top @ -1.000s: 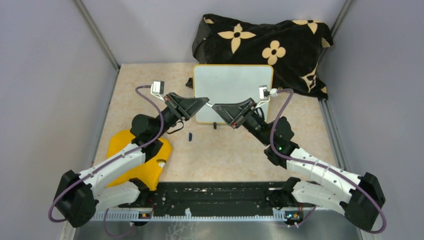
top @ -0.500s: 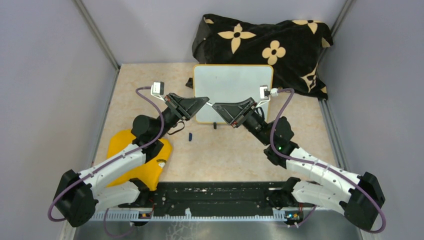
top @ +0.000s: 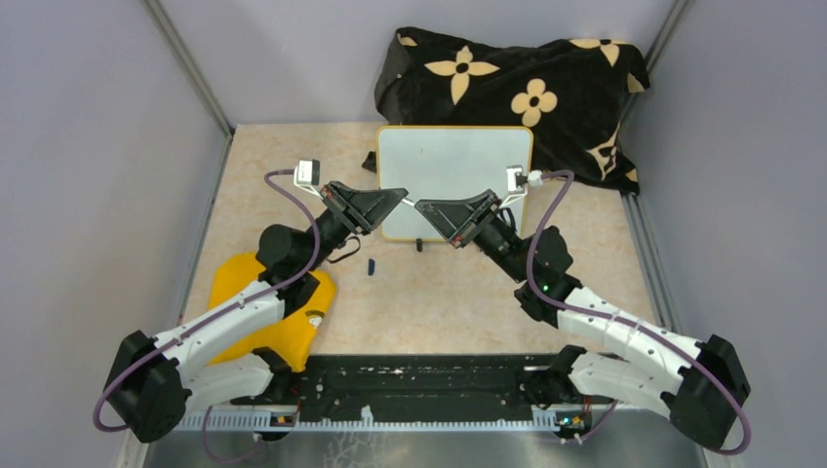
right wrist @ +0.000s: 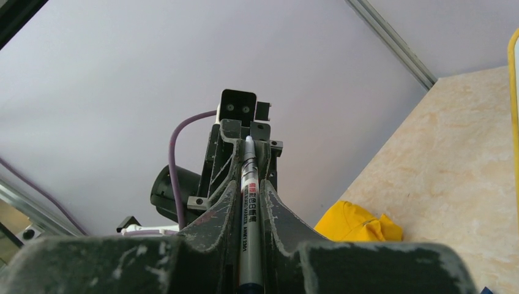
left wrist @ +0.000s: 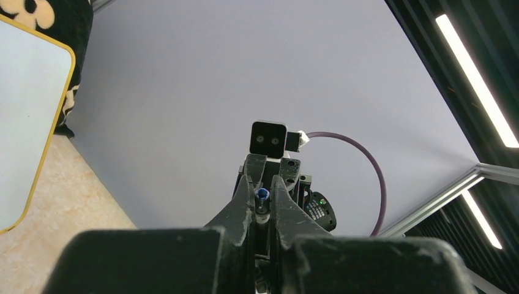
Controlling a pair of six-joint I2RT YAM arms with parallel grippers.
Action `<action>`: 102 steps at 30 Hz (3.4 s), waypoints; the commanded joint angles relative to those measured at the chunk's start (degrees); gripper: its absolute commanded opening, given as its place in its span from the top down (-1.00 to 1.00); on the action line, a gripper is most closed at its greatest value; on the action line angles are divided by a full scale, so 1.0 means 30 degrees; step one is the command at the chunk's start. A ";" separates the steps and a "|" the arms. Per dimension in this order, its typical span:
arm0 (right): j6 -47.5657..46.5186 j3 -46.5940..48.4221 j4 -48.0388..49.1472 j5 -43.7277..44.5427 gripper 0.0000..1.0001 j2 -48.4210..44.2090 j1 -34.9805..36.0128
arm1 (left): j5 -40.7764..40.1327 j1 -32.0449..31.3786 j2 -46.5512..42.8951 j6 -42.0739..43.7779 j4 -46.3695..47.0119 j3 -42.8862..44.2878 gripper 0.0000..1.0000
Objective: Write a sentence on the whiteboard
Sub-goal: Adjust the whiteboard marker, then move the whiteboard stand to the center of the board.
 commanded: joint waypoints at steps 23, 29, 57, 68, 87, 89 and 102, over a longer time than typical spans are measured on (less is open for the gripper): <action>-0.8054 0.2074 -1.3425 0.6778 1.00 -0.6319 -0.0119 | -0.5618 -0.0052 -0.4697 1.0318 -1.3534 0.0942 -0.97; -1.0628 0.3514 -1.8987 1.0159 1.00 -0.6163 -0.0118 | -0.6727 -0.0056 -0.2967 1.6430 -1.9163 0.3987 -0.97; -1.2062 0.0175 -1.7501 0.9784 1.00 -0.6712 -0.0209 | -0.5572 0.0163 0.4345 2.0479 -1.2847 0.4106 -0.97; -1.1449 -0.0209 -1.6188 0.7929 1.00 -0.6414 -0.1159 | -0.3019 0.0168 0.4901 1.8846 -1.2235 0.2605 -0.97; -1.1697 -0.0310 -1.7214 0.8538 1.00 -0.8453 -0.1163 | -0.1821 0.0115 1.0027 1.5256 -1.6312 0.5273 -0.31; -1.1770 -0.0262 -1.7346 0.8451 1.00 -0.8680 -0.1156 | -0.1997 0.0043 1.0358 1.5113 -1.6228 0.5189 -0.24; -1.1566 -0.0730 -1.7861 0.8544 1.00 -1.0259 -0.1149 | -0.5428 -0.0962 1.3247 1.5966 -1.7368 0.7529 -0.22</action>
